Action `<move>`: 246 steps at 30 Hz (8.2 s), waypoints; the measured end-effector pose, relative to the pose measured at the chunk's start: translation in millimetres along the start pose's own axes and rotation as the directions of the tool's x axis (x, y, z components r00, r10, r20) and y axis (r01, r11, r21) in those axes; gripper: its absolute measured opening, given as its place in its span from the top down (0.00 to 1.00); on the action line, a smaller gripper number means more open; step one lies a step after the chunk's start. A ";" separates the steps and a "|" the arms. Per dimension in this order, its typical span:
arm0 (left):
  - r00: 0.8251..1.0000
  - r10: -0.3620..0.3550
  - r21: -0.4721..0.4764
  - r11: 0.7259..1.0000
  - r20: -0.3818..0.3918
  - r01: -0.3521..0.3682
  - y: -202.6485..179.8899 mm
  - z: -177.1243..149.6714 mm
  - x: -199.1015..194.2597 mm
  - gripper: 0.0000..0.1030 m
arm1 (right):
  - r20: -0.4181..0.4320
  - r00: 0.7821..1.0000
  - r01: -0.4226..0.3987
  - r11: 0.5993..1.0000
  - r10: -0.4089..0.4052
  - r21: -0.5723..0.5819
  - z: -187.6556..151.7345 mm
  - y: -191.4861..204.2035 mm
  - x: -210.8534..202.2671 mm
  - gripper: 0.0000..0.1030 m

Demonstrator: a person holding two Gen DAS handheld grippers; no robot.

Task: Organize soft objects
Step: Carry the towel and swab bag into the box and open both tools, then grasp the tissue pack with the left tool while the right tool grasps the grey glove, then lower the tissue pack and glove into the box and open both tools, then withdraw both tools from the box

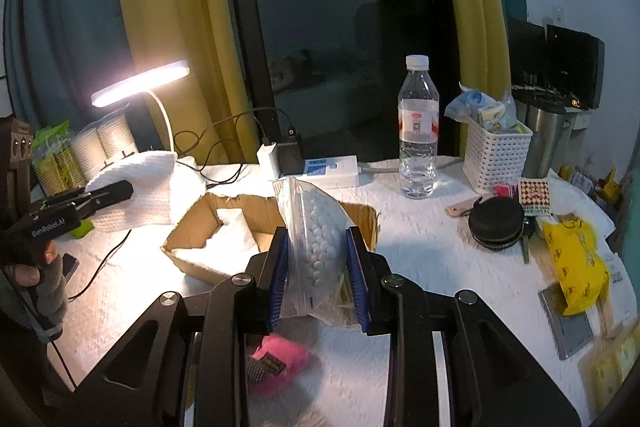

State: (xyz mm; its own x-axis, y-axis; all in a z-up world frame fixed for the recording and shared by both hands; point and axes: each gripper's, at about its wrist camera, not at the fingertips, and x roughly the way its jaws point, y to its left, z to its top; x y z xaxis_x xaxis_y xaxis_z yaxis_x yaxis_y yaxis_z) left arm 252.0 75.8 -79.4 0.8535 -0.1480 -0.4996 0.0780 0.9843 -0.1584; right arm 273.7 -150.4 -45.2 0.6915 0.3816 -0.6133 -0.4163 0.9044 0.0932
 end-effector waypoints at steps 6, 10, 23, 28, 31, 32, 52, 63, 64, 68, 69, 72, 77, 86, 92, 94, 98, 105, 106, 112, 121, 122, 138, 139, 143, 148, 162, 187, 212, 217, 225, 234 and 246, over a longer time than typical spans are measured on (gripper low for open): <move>0.999 0.029 0.001 1.000 -0.034 -0.029 2.4 -2.4 31.1 0.78 | 0.002 1.000 -0.015 1.000 0.015 -0.011 7.9 -6.9 21.5 0.71; 0.997 0.039 -0.012 0.999 -0.060 -0.039 8.9 -7.2 50.9 0.78 | -0.003 1.000 -0.031 0.999 0.031 -0.016 12.0 -9.0 40.0 0.71; 0.982 0.005 -0.034 0.999 -0.190 -0.012 22.4 -30.8 111.7 0.76 | -0.101 0.994 -0.036 0.997 0.029 -0.069 2.4 3.2 122.1 0.71; 0.969 0.011 -0.051 0.998 -0.246 -0.024 26.7 -38.7 126.3 0.76 | -0.140 0.990 -0.048 0.992 0.031 -0.119 -7.6 21.0 145.8 0.70; 0.968 0.011 -0.049 0.999 -0.249 -0.024 25.5 -39.5 126.6 0.71 | -0.172 0.984 -0.062 0.990 0.039 -0.130 -10.8 28.7 154.3 0.70; 0.969 0.010 -0.048 0.999 -0.248 -0.023 24.2 -39.0 126.0 0.70 | -0.186 0.981 -0.074 0.989 0.049 -0.126 -11.8 30.3 156.7 0.68; 0.986 -0.011 -0.036 0.999 -0.165 0.006 7.5 -30.9 66.9 0.38 | -0.213 0.969 -0.142 0.987 0.124 -0.070 -18.6 47.7 119.3 0.42; 0.992 -0.025 -0.029 0.999 -0.122 0.021 -9.5 -39.3 25.2 0.29 | -0.168 0.980 -0.124 0.989 0.110 -0.077 -25.6 55.3 71.4 0.42; 0.992 -0.025 -0.030 0.999 -0.121 0.021 -10.4 -40.7 22.6 0.28 | -0.167 0.980 -0.122 0.990 0.108 -0.077 -27.0 55.6 68.5 0.42; 0.993 -0.022 -0.035 0.999 -0.116 0.018 -14.1 -47.3 11.2 0.28 | -0.157 0.982 -0.115 0.990 0.102 -0.079 -31.5 56.1 53.8 0.42; 0.993 -0.022 -0.035 0.999 -0.116 0.018 -14.8 -48.4 9.4 0.28 | -0.154 0.983 -0.113 0.990 0.100 -0.079 -32.2 56.0 51.0 0.42; 0.994 -0.025 -0.033 0.999 -0.111 0.021 -17.8 -53.5 2.3 0.27 | -0.145 0.984 -0.110 0.991 0.099 -0.071 -36.5 54.6 40.8 0.42; 0.992 -0.029 -0.048 0.999 -0.121 0.023 -17.5 -67.4 -4.6 0.20 | -0.158 0.982 -0.111 0.992 0.100 -0.067 -47.0 55.6 33.7 0.41; 0.987 -0.017 -0.084 0.996 -0.162 0.003 -7.6 -90.3 -6.8 0.19 | -0.208 0.972 -0.125 0.990 0.109 -0.070 -72.4 62.9 34.8 0.33; 0.979 -0.012 -0.089 0.996 -0.206 -0.007 0.8 -105.5 -0.9 0.19 | -0.249 0.963 -0.119 0.991 0.101 -0.060 -86.2 62.9 44.6 0.33; 0.974 -0.012 -0.092 0.996 -0.227 -0.009 4.0 -111.4 2.2 0.19 | -0.260 0.959 -0.133 0.989 0.113 -0.062 -89.4 66.7 47.3 0.33; 0.965 -0.010 -0.092 0.996 -0.261 -0.014 6.6 -119.6 8.4 0.19 | -0.287 0.949 -0.162 0.981 0.127 -0.102 -93.7 83.5 57.0 0.33; 0.948 0.024 -0.083 0.995 -0.316 -0.053 11.2 -128.7 18.6 0.19 | -0.339 0.932 -0.186 0.973 0.130 -0.139 -101.2 101.4 81.6 0.35; 0.945 0.033 -0.080 0.995 -0.326 -0.062 11.8 -129.4 20.7 0.19 | -0.346 0.929 -0.191 0.972 0.134 -0.136 -102.6 101.5 85.0 0.37; 0.931 0.045 -0.055 0.996 -0.363 -0.069 7.8 -135.1 29.2 0.19 | -0.366 0.921 -0.200 0.969 0.135 -0.145 -108.0 101.4 96.5 0.61; 0.918 0.064 0.006 0.998 -0.392 -0.067 -6.0 -139.7 42.0 0.43 | -0.287 0.937 -0.233 0.969 0.200 -0.085 -90.7 82.2 73.6 0.73; 0.918 0.059 0.007 0.998 -0.391 -0.061 -7.3 -139.1 42.1 0.48 | -0.270 0.941 -0.234 0.969 0.206 -0.076 -87.3 78.1 68.2 0.73; 0.952 -0.010 -0.006 1.000 -0.307 0.008 -29.9 -103.2 19.2 0.54 | -0.136 0.972 -0.195 0.980 0.190 -0.030 -64.3 37.7 14.2 0.73; 0.954 -0.012 -0.006 1.000 -0.301 0.011 -30.9 -100.4 18.1 0.54 | -0.130 0.973 -0.195 0.980 0.189 -0.029 -63.3 35.7 11.7 0.73; 0.964 -0.021 -0.001 1.000 -0.267 0.022 -34.6 -85.1 12.9 0.54 | -0.109 0.977 -0.187 0.982 0.183 -0.031 -58.2 29.3 5.7 0.73; 0.972 -0.040 0.009 0.999 -0.233 0.043 -39.3 -68.1 11.2 0.54 | -0.083 0.981 -0.176 0.984 0.173 -0.030 -51.8 23.9 1.2 0.73; 0.981 -0.054 0.051 0.997 -0.184 0.064 -59.4 -32.5 26.6 0.54 | -0.022 0.989 -0.143 0.990 0.143 0.008 -40.3 -10.0 -3.0 0.73; 0.980 0.040 0.027 0.999 -0.193 -0.036 -45.2 -14.5 109.9 0.54 | -0.009 0.992 -0.127 0.991 0.128 0.032 -23.7 -51.7 28.0 0.73; 0.978 -0.011 -0.046 0.999 -0.210 0.001 -10.5 -23.5 126.8 0.38 | -0.128 0.979 -0.167 0.985 0.160 -0.047 -9.1 6.5 124.3 0.61; 0.985 -0.013 -0.043 0.999 -0.172 0.006 -14.0 -16.6 113.1 0.27 | -0.103 0.984 -0.154 0.987 0.148 -0.049 -6.0 5.9 113.9 0.50; 0.990 0.012 -0.034 0.999 -0.140 -0.017 -14.3 -14.3 88.8 0.27 | -0.078 0.987 -0.145 0.988 0.141 -0.050 -4.7 8.8 89.9 0.49; 0.995 0.006 -0.029 1.000 -0.096 -0.008 -22.3 -18.9 50.5 0.27 | -0.057 0.988 -0.144 0.988 0.141 -0.061 -6.6 21.7 62.0 0.49; 0.997 -0.029 -0.029 0.999 -0.066 0.027 -29.7 -36.3 12.4 0.27 | -0.066 0.991 -0.123 0.989 0.118 -0.078 -21.1 43.1 32.5 0.49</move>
State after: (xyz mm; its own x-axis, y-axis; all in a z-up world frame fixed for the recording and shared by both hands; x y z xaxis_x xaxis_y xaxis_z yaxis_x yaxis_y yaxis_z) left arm 241.6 41.3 -111.8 0.8150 -0.1823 -0.5501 0.0858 0.9767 -0.1966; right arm 265.8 -103.0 -77.6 0.5972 0.4724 -0.6482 -0.5431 0.8329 0.1065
